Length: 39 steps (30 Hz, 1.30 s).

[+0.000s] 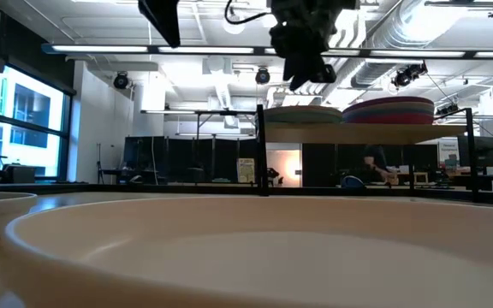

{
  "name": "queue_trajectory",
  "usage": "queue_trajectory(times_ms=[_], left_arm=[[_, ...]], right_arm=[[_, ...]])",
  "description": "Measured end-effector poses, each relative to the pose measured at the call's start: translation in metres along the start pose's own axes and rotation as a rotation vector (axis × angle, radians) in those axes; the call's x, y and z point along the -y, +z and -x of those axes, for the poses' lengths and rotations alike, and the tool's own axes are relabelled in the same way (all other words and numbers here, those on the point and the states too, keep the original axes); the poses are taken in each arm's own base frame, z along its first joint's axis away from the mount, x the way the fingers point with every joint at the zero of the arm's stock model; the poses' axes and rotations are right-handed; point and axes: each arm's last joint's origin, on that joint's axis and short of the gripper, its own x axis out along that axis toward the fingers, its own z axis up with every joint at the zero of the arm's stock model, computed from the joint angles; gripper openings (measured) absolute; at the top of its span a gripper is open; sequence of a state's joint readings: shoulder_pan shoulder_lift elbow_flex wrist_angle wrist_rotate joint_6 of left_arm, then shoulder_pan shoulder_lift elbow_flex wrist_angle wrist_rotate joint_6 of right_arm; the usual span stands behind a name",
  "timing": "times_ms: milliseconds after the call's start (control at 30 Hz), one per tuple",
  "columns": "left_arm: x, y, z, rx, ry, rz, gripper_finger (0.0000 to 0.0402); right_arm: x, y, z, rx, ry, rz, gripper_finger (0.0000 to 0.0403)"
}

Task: Place and stack plates onto a shelf
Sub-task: Stack the brown plate on top of the light blue plate on the shelf, then stack the gray plate on top of the brown plate on the shelf

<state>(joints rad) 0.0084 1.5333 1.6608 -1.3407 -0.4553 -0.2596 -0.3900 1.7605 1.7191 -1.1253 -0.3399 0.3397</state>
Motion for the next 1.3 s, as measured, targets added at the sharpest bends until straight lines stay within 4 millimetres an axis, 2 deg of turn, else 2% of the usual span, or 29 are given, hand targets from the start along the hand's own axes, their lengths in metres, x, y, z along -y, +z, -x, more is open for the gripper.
queue_trajectory(times_ms=[333, 500, 1000, 1300], left_arm=[[-0.008, 0.002, -0.004, -0.009, 0.014, 0.030, 0.0102], [-0.011, 0.002, -0.005, -0.011, 0.018, 0.039, 0.0102], [-0.011, 0.002, -0.005, -0.011, 0.015, 0.039, 0.0102], [-0.012, 0.003, -0.006, -0.012, 0.017, 0.042, 0.0102]], right_arm=[[0.006, 0.007, -0.023, -0.020, -0.093, 0.000, 0.0097], [0.011, 0.009, -0.022, -0.003, -0.140, -0.008, 0.0097], [0.043, 0.010, -0.010, -0.023, -0.281, -0.104, 0.0097], [0.032, 0.006, -0.013, -0.064, -0.184, -0.064, 0.0097]])
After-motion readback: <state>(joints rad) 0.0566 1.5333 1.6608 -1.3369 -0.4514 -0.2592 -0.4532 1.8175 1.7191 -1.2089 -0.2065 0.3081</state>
